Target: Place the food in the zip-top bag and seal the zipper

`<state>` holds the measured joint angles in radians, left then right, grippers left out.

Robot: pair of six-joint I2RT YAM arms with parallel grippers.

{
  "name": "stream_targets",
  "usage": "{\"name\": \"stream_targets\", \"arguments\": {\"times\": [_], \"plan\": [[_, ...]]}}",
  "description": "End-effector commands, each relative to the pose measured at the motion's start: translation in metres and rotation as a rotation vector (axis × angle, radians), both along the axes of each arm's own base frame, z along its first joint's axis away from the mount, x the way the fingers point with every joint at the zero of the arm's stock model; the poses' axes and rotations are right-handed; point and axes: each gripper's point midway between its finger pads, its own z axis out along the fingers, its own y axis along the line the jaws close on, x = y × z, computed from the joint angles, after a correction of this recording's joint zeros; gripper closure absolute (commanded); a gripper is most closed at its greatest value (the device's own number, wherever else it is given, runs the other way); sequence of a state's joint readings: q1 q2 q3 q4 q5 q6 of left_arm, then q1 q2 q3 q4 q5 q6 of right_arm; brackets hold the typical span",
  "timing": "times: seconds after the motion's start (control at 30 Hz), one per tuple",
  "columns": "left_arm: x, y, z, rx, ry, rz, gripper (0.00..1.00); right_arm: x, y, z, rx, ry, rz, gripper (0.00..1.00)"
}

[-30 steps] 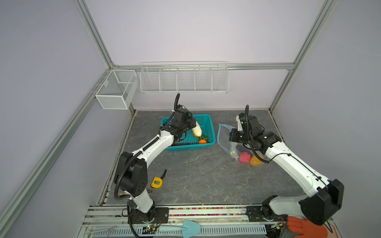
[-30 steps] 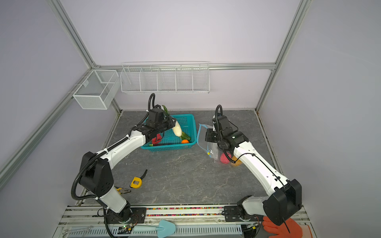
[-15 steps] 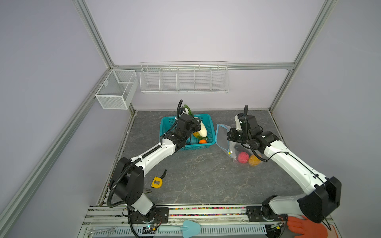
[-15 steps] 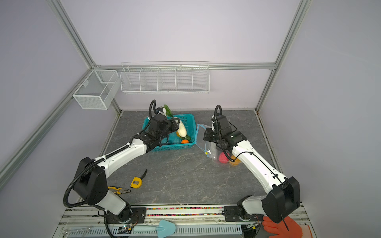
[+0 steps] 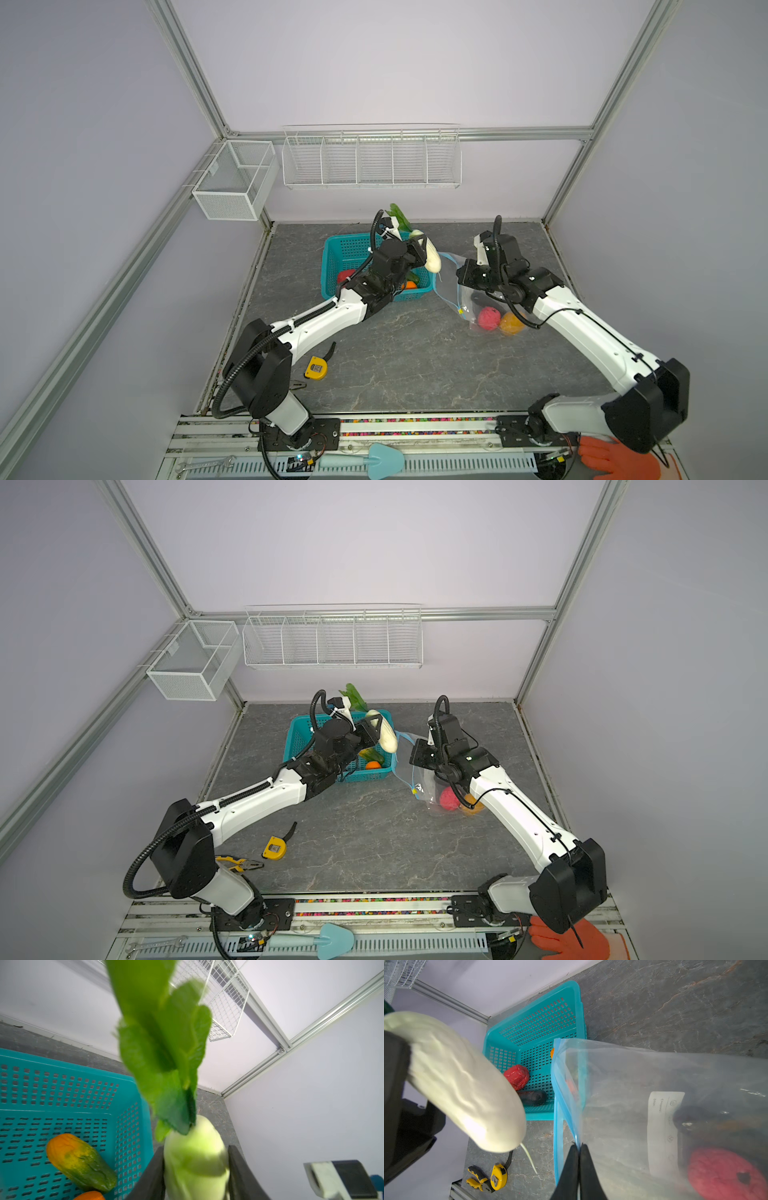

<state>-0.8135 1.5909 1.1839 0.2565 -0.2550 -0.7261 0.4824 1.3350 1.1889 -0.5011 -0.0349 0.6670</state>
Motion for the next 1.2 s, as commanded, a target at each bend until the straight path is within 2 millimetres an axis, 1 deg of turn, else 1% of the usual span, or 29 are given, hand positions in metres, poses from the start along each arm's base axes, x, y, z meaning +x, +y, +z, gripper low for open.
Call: {"name": "stream_targets", "arguments": {"times": [0.0, 0.17, 0.33, 0.47, 0.7, 0.97, 1.17], "plan": [[-0.001, -0.005, 0.002, -0.036, -0.029, 0.024, 0.74, -0.001, -0.002, 0.014, 0.064, -0.019, -0.017, 0.93], [-0.018, -0.012, 0.011, -0.019, -0.092, 0.047, 0.75, 0.001, 0.002, 0.019, 0.129, -0.006, -0.021, 0.93], [-0.025, -0.023, 0.011, 0.001, -0.132, 0.049, 0.75, 0.002, 0.005, 0.025, 0.156, 0.001, -0.018, 0.93], [-0.025, -0.027, 0.007, 0.017, -0.146, 0.046, 0.76, 0.003, 0.004, 0.032, 0.16, -0.007, -0.024, 0.93], [-0.029, -0.029, -0.002, 0.061, -0.156, 0.055, 0.77, 0.004, 0.0, 0.042, 0.165, -0.024, -0.033, 0.93], [-0.034, -0.031, -0.011, 0.09, -0.152, 0.044, 0.77, 0.007, -0.004, 0.048, 0.168, -0.042, -0.043, 0.93], [-0.039, -0.027, -0.02, 0.102, -0.135, 0.054, 0.77, 0.01, -0.006, 0.053, 0.168, -0.05, -0.047, 0.93]]}}
